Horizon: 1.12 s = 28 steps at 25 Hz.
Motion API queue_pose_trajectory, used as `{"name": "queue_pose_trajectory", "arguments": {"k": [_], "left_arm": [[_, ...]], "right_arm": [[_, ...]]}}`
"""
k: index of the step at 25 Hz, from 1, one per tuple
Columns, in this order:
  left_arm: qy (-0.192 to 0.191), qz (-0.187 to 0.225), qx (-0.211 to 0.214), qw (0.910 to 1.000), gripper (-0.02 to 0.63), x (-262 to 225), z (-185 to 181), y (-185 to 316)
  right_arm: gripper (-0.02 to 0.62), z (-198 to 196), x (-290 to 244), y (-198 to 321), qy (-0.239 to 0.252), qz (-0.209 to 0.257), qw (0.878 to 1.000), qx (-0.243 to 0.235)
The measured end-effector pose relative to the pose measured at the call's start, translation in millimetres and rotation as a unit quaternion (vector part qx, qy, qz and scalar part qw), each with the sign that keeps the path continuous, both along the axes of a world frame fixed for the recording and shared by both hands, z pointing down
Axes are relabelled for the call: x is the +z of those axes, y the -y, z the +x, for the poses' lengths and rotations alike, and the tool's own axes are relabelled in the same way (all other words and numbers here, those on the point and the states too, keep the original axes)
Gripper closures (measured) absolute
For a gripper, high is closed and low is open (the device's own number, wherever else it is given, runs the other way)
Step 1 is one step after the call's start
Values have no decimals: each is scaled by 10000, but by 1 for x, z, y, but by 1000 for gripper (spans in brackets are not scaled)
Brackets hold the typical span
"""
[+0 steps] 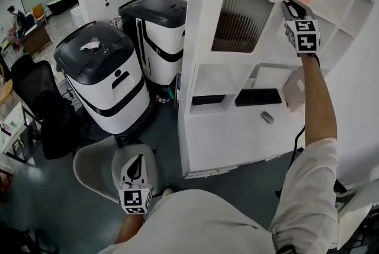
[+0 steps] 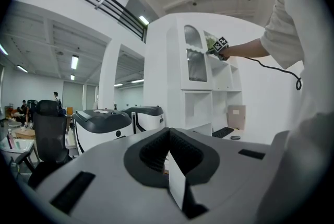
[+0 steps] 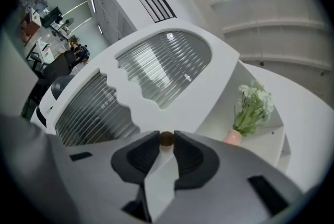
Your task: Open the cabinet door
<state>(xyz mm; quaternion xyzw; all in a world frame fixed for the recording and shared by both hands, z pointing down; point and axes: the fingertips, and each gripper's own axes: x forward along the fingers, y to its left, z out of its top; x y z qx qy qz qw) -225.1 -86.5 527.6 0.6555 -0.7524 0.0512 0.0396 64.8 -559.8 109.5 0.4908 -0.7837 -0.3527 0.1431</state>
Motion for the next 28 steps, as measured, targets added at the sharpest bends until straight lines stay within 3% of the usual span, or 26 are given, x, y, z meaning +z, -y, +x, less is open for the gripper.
{"name": "queue_pose_trajectory", "arguments": {"k": [13, 28], "left_arm": [[-40, 18, 361, 9993, 606, -3, 9, 20], [-44, 70, 809, 9967, 606, -7, 23, 50]], "right_arm": [[509, 2, -1, -25, -477, 295, 9984, -79], [512, 8, -3, -84, -1123, 1012, 9881, -284]]}}
